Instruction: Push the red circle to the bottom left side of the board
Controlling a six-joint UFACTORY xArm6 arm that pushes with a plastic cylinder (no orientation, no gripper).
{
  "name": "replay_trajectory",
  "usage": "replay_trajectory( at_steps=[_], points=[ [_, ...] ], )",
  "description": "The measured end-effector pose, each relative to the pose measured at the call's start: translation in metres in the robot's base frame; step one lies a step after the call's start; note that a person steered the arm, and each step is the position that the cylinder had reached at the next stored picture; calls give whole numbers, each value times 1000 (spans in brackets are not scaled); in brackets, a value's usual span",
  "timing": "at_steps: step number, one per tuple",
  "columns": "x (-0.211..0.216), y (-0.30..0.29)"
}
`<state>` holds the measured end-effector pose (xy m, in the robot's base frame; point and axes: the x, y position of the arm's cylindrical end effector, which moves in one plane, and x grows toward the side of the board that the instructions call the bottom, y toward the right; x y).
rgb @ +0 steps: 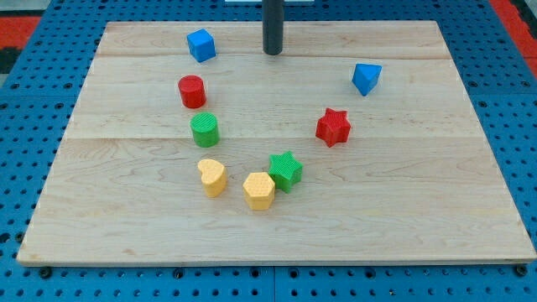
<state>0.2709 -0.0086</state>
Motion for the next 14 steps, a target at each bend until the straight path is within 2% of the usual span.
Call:
replay_trajectory(
  at_steps=[1,2,3,4,8,9,10,12,14],
  points=[
    [26,-52],
    [30,-57],
    [62,-65],
    [76,-110],
    [78,-263],
    [78,-267],
    [68,-220],
    [39,-171],
    [56,-123]
  ],
)
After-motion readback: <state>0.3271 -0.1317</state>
